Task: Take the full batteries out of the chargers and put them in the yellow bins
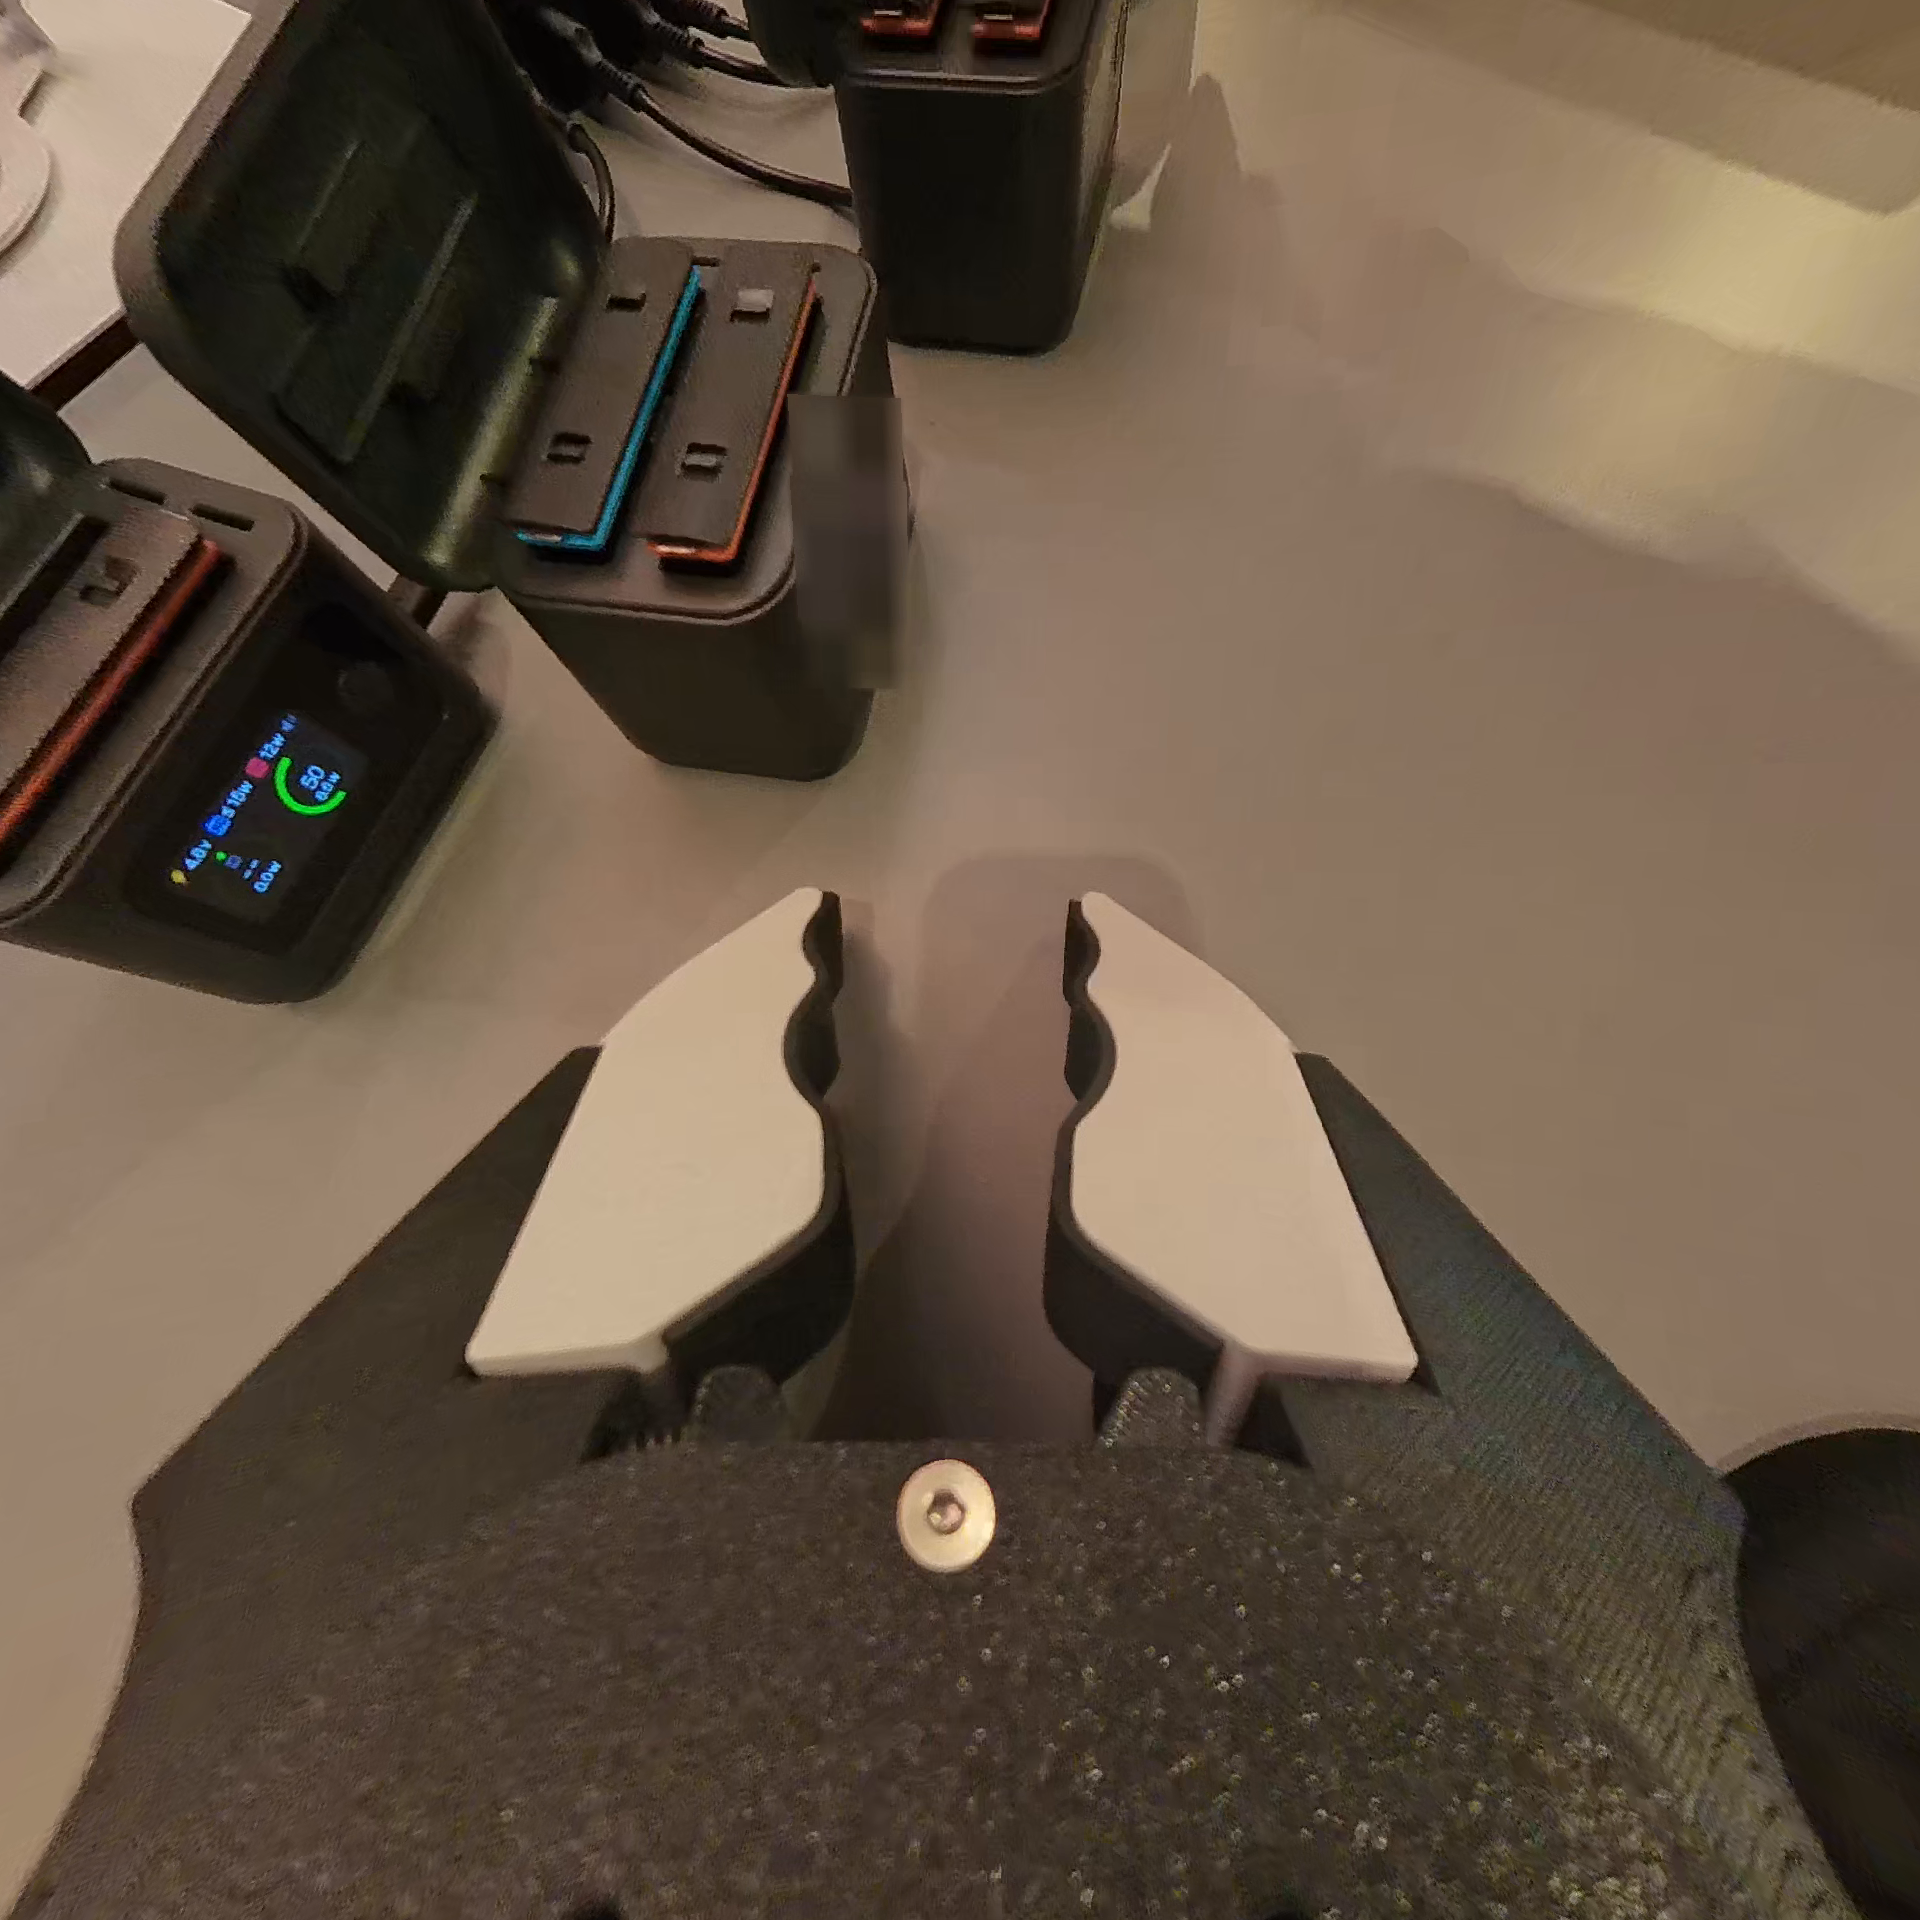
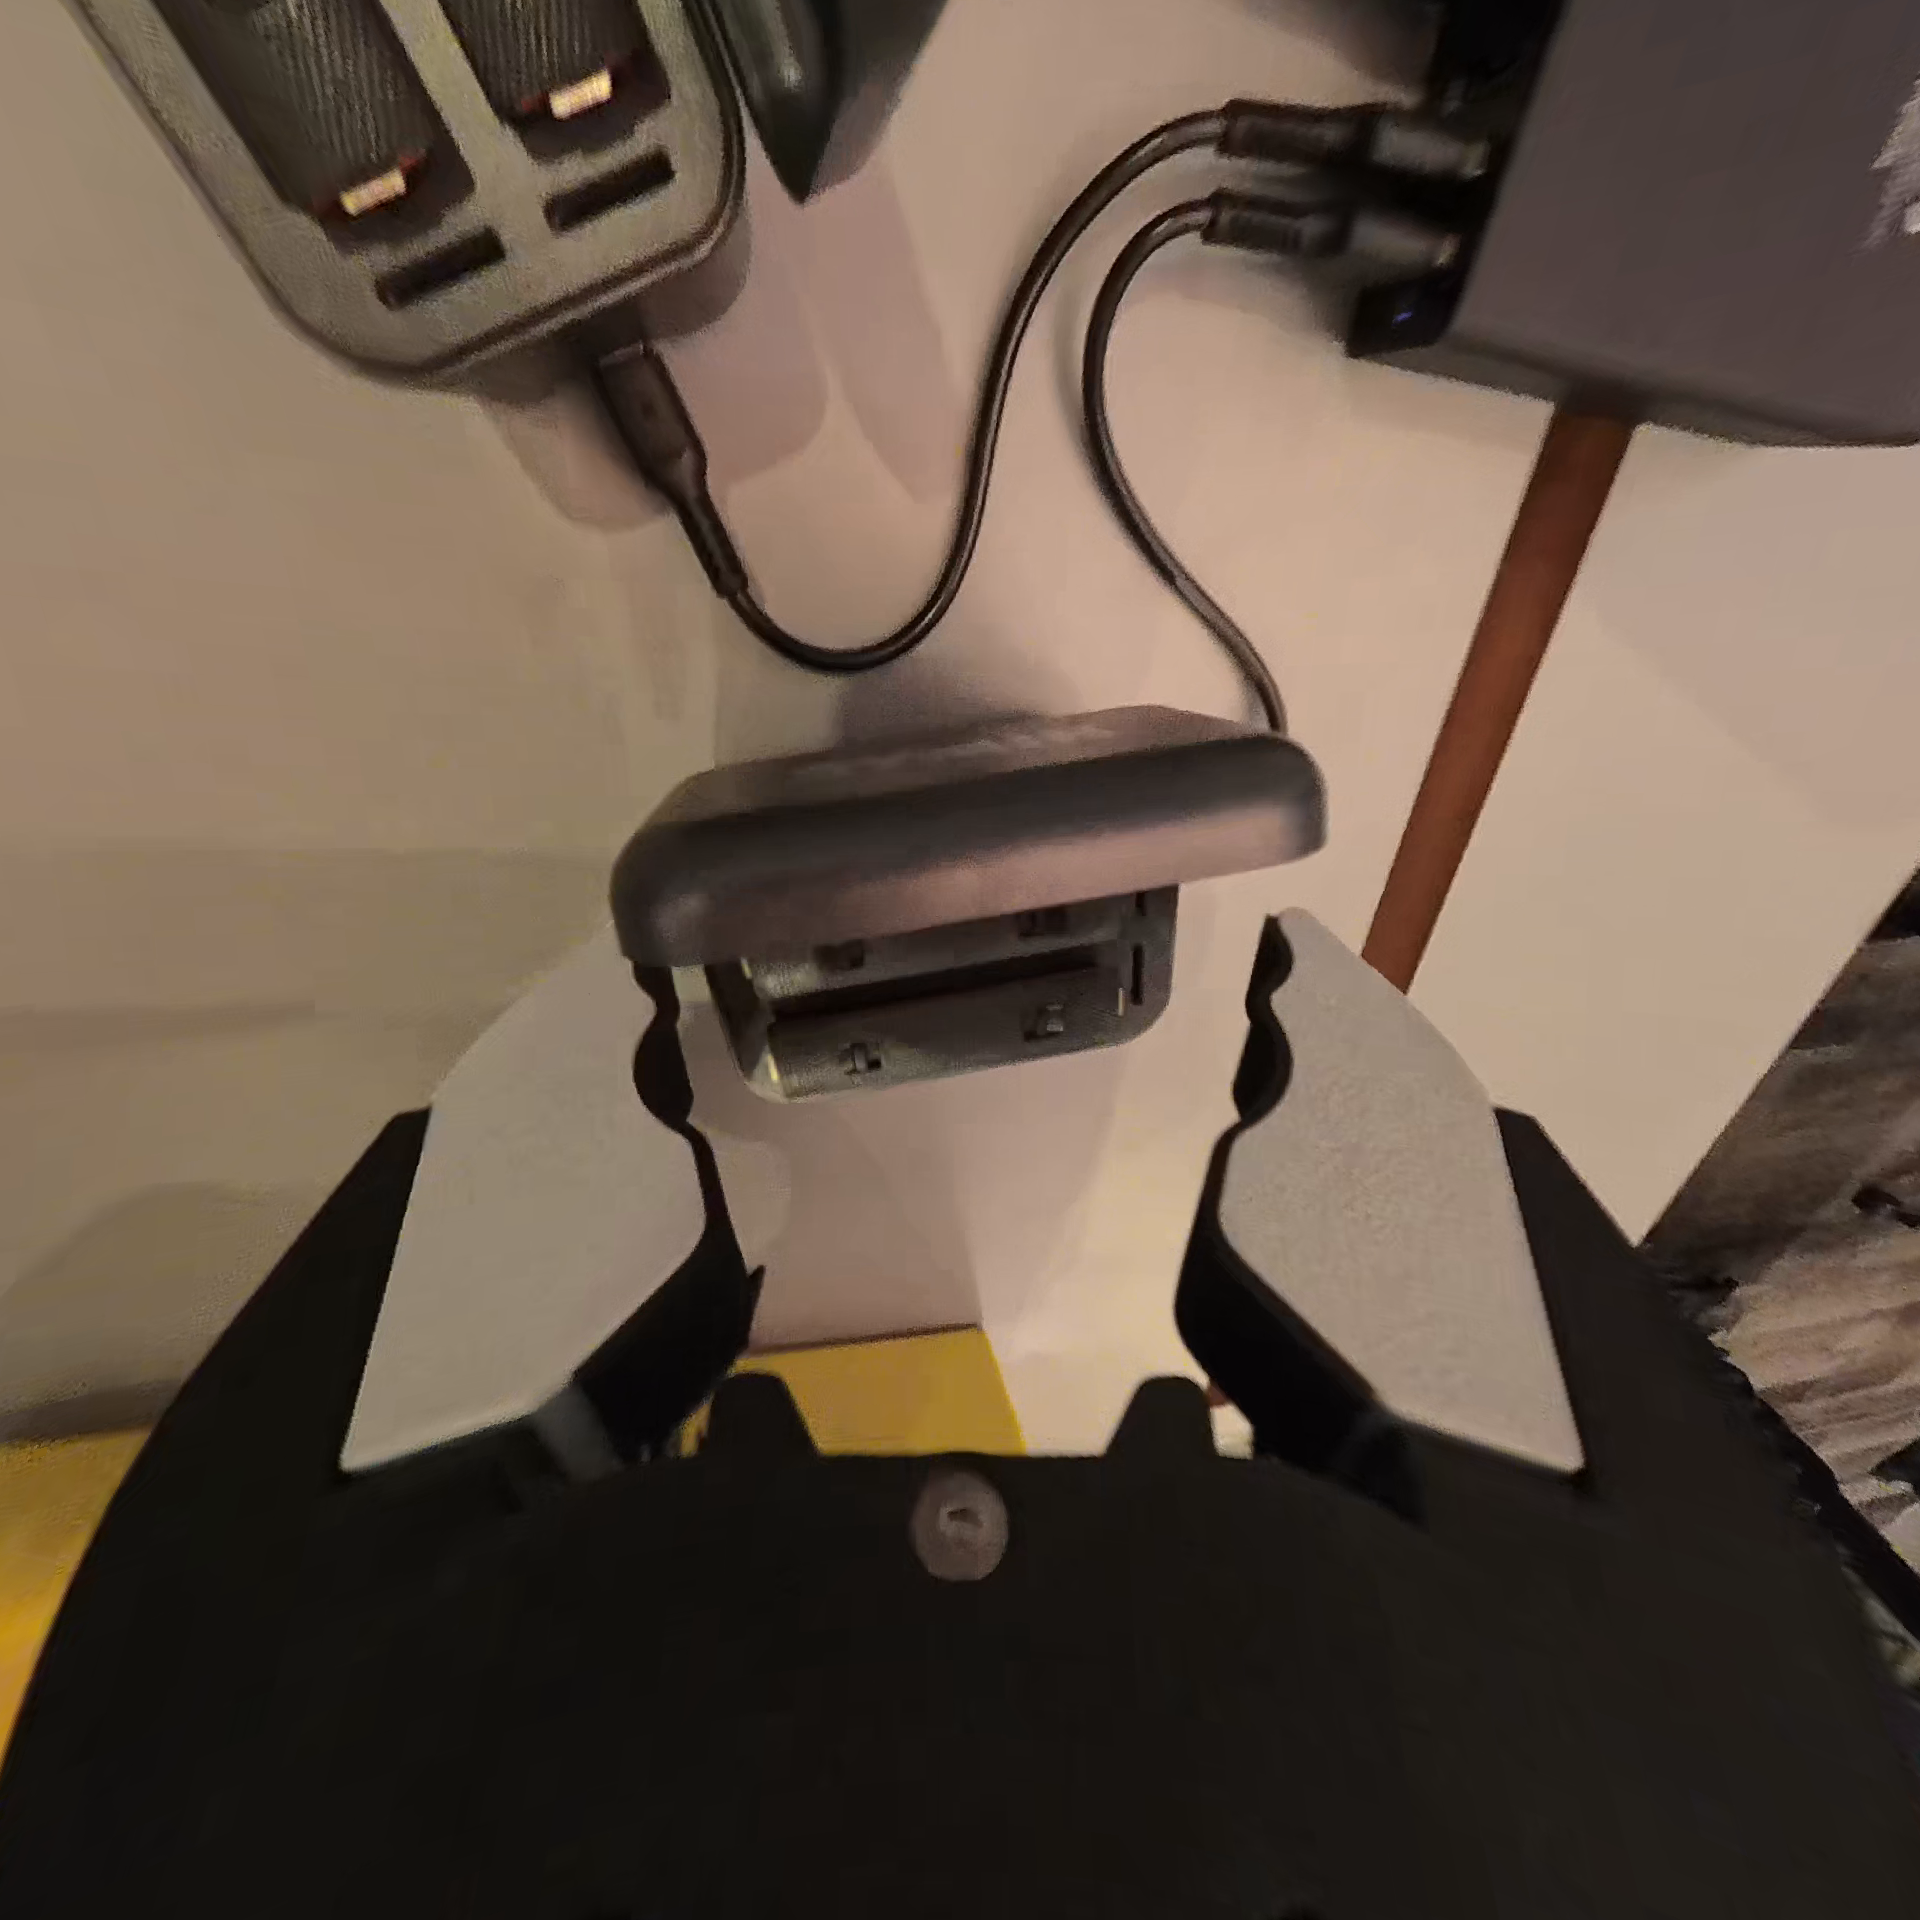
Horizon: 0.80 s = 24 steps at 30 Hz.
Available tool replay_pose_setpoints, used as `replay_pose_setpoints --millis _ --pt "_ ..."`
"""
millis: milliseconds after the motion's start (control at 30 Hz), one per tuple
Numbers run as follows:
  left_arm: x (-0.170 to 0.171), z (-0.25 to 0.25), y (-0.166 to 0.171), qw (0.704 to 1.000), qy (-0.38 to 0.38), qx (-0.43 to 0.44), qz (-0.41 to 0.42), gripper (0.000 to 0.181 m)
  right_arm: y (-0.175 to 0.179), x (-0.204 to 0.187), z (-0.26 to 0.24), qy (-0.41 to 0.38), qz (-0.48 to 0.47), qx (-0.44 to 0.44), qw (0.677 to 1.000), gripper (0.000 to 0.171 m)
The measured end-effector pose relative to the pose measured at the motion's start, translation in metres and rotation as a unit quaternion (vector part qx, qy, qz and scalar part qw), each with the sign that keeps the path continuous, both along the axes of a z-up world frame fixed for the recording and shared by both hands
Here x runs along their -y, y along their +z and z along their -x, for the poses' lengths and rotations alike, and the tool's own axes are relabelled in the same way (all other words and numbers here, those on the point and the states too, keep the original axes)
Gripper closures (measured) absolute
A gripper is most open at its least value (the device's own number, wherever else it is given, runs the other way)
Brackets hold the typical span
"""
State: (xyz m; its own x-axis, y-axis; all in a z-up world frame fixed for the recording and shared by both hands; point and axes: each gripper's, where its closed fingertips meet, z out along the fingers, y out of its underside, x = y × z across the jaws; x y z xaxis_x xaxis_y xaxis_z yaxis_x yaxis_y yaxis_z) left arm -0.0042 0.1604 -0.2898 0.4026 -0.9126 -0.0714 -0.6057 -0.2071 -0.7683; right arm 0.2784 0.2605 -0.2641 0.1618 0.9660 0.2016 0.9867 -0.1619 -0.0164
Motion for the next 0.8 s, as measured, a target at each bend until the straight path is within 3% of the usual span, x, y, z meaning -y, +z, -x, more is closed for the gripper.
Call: replay_pose_setpoints --millis 300,467,800 --pt "0.000 0.000 -0.001 1.000 -0.001 0.001 0.005 0.141 -0.010 0.004 -0.007 0.009 0.039 0.033 0.999 0.081" --pt "0.001 0.000 -0.001 1.000 -0.002 0.000 0.002 0.141 -0.008 0.018 0.002 -0.155 0.075 0.020 0.985 0.081" --pt "0.002 0.000 0.000 1.000 -0.004 -0.001 -0.011 0.142 -0.007 0.048 0.037 -0.409 0.104 -0.009 0.907 0.082"
